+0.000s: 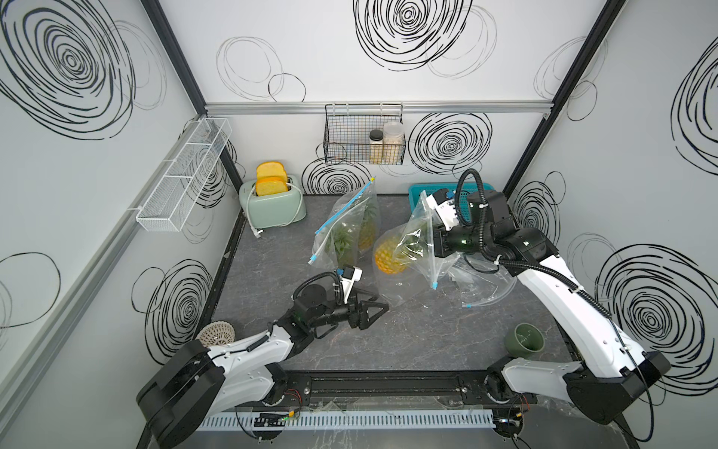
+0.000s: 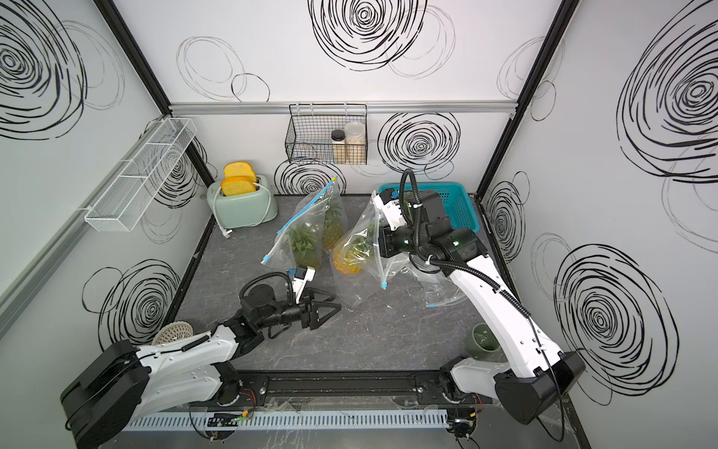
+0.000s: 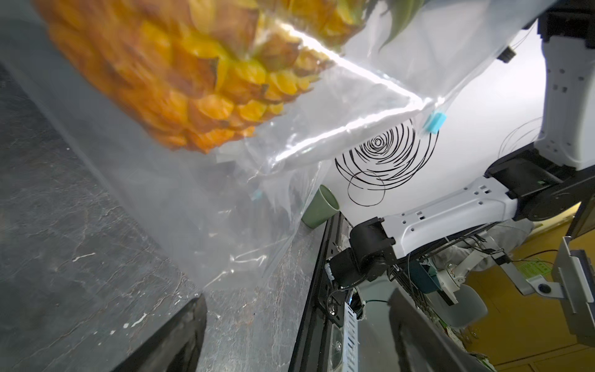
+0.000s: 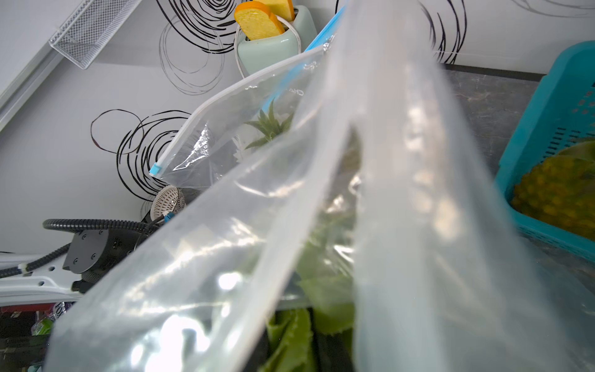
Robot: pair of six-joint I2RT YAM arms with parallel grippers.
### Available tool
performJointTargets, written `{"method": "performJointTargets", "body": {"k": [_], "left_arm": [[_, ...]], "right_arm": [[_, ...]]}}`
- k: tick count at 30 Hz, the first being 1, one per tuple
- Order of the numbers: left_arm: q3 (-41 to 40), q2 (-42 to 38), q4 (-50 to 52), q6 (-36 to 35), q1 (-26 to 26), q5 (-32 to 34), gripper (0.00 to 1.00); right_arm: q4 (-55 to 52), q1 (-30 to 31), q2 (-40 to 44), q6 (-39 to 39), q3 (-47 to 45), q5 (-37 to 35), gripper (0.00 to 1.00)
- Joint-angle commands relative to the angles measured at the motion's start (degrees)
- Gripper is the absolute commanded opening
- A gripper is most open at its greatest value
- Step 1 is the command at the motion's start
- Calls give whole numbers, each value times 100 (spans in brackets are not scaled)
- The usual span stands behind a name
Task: Open the zip-top bag and take out the pineapple
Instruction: Pick up the pineapple from the zipper food storage bag.
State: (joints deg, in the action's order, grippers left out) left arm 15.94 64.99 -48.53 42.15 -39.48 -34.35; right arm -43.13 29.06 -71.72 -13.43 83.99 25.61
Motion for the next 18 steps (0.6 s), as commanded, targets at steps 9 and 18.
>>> {"method": "performJointTargets", "body": {"k": [9, 18], "left_arm": [[239, 561, -1525, 517, 44, 532, 92], [258, 514, -905, 140, 221, 742, 92]], "right_arm": [[254, 28, 178, 3, 422, 533, 0], [151, 115, 115, 21, 741, 513, 0]]}}
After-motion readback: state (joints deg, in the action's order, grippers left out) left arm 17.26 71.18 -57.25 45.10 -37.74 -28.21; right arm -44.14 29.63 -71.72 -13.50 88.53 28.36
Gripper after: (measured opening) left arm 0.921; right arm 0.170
